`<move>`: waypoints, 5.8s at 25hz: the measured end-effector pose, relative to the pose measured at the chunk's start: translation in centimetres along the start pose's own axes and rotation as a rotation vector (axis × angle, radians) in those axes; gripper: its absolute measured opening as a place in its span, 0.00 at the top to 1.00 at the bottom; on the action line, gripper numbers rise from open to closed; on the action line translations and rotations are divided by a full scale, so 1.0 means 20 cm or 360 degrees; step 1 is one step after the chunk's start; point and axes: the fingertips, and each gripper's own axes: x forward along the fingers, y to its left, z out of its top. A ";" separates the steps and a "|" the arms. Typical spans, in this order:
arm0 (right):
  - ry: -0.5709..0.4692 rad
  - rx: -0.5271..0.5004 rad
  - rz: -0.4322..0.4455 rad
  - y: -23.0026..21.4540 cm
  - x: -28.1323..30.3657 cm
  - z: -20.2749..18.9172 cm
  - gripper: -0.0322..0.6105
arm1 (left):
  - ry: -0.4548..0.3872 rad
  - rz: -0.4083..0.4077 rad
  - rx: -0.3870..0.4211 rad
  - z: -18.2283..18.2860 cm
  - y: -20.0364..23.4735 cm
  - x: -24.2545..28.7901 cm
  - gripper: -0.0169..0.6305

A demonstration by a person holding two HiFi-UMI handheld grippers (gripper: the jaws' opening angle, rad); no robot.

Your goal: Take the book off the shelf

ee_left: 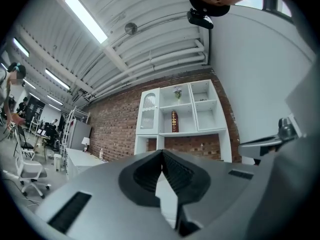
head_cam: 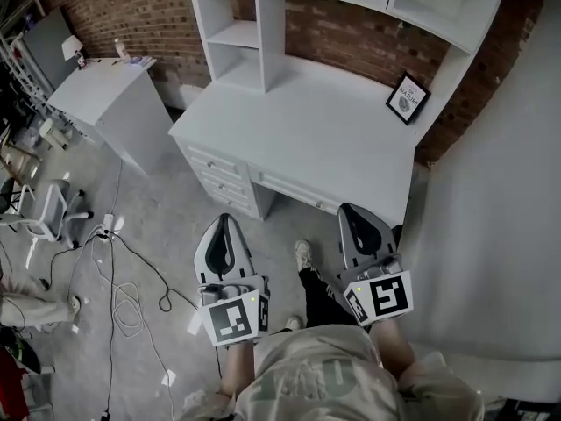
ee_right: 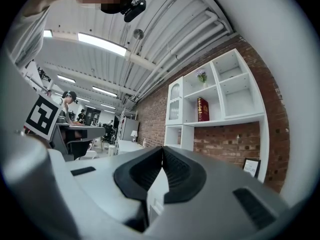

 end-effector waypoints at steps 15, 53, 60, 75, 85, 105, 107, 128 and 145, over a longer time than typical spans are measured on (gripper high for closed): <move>-0.0097 -0.0042 0.0247 -0.53 1.19 -0.12 0.93 | -0.0170 0.0113 0.0111 0.00 0.04 1.25 0.95; -0.0294 -0.0044 0.0032 -1.08 1.98 0.07 0.93 | -0.0231 -0.0372 -0.0069 0.00 -0.28 2.39 0.95; -0.0239 -0.0107 -0.0036 -1.12 1.93 0.03 0.93 | -0.0494 -0.0618 0.0008 0.35 -0.39 2.61 0.41; -0.0308 -0.0135 -0.0121 -1.25 1.90 0.13 0.93 | -0.0228 -0.1028 -0.0177 0.85 -0.83 3.53 0.35; -0.0194 -0.0084 -0.0331 -1.45 1.79 0.03 0.93 | 0.0048 -0.0996 -0.0113 0.77 -0.93 3.91 0.36; -0.0068 0.0115 -0.0499 -1.56 1.77 -0.15 0.93 | 0.0171 -0.0867 0.0022 0.70 -1.04 4.01 0.55; -0.0051 0.0115 -0.0485 -1.54 1.77 -0.16 0.93 | 0.0165 -0.0849 0.0026 0.70 -1.04 4.01 0.56; -0.0089 0.0309 -0.0500 -1.58 1.70 -0.16 0.93 | 0.0212 -0.0760 -0.0014 0.72 -0.97 3.92 0.58; -0.0099 0.0273 -0.0297 -1.38 1.83 -0.03 0.93 | 0.0049 -0.0757 -0.0063 0.81 -0.69 3.54 0.58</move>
